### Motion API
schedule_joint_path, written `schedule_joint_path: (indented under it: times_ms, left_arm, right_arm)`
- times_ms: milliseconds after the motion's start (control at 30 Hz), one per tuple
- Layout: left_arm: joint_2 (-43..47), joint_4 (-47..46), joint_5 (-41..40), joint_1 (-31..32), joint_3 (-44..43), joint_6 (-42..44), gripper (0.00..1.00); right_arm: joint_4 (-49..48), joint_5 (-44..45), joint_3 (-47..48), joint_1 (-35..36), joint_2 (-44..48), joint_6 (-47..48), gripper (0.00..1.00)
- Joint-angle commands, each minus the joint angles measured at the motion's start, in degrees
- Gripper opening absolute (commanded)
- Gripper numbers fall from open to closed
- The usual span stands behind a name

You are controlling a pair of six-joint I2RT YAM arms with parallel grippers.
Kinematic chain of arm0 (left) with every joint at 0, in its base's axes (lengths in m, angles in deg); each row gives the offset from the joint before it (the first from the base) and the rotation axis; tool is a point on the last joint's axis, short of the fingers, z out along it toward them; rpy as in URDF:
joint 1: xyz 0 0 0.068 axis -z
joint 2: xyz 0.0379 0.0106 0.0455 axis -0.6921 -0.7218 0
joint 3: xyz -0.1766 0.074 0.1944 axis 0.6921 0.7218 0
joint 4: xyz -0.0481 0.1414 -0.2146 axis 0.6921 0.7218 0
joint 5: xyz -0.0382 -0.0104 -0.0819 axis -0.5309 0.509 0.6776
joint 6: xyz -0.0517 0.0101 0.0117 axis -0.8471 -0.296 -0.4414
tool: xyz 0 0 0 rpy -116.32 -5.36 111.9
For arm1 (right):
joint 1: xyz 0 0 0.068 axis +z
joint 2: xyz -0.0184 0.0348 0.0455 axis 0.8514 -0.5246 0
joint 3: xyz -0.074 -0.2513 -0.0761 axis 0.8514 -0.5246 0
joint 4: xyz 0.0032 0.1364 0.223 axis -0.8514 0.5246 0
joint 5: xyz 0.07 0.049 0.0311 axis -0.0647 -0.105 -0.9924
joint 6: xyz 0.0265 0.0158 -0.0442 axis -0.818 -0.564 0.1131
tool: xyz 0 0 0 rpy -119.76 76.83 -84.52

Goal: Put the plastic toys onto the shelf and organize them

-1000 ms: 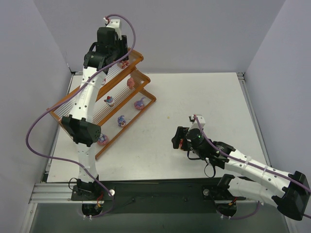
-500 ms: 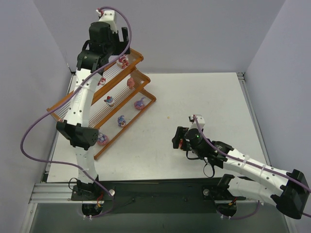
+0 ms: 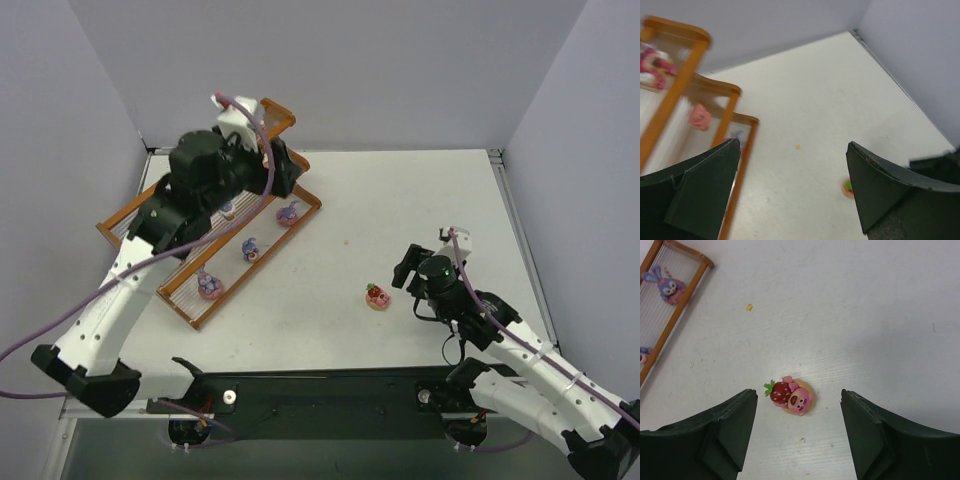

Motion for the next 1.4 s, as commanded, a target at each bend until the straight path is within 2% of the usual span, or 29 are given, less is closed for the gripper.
schedule_joint_path:
  times_ms: [0, 67, 100, 200, 367, 533, 667, 900, 1100, 1133, 1333, 1367]
  left_arm:
    - [7.48, -9.56, -4.34, 10.74, 13.25, -3.99, 0.97]
    - [8.71, -10.16, -5.59, 13.82, 18.09, -6.28, 0.96]
    - [9.15, -13.65, -5.33, 14.88, 24.03, -7.94, 0.96]
    - [9.69, -19.02, -6.73, 19.71, 32.67, -11.46, 0.95]
    - [4.69, -27.12, -11.39, 27.26, 40.61, -16.83, 0.92]
    - [-4.98, -35.38, -16.31, 32.29, 42.20, -21.75, 0.91]
    - [-12.97, -42.93, -13.69, 32.73, 42.47, -24.39, 0.91]
    - [-25.98, -45.33, -11.84, 32.73, 37.20, -25.19, 0.89]
    - [-30.21, -46.64, -11.66, 32.29, 36.04, -26.33, 0.81]
    - [-30.39, -47.25, -11.40, 32.20, 36.22, -26.33, 0.77]
    - [-30.22, -49.81, -11.75, 31.94, 37.28, -26.68, 0.73]
    - [-30.13, -49.72, -11.83, 31.94, 37.19, -26.77, 0.69]
  right_arm:
    - [7.04, 4.23, 3.11, -4.90, 2.82, 1.59, 0.68]
    - [8.80, 4.85, 2.76, -7.62, 4.40, 1.42, 0.68]
    - [9.15, 4.60, 2.67, -8.68, 4.93, 1.24, 0.68]
    - [9.77, 2.23, 1.79, -11.67, 6.60, 0.81, 0.68]
    - [10.74, 0.29, -1.71, -13.08, 9.85, -0.51, 0.68]
    - [10.82, -1.20, -3.66, -13.70, 12.58, -0.87, 0.68]
    - [11.26, -2.17, -4.19, -13.79, 14.25, -1.22, 0.68]
    - [12.23, -3.49, -4.89, -13.96, 16.54, -0.43, 0.68]
    - [12.85, -3.41, -4.98, -14.05, 18.91, 0.19, 0.68]
    - [12.93, -3.40, -5.15, -14.05, 19.00, 0.28, 0.68]
    - [12.85, -3.32, -5.77, -14.14, 18.91, 0.63, 0.68]
    - [12.85, -3.40, -5.86, -14.05, 18.82, 0.80, 0.68]
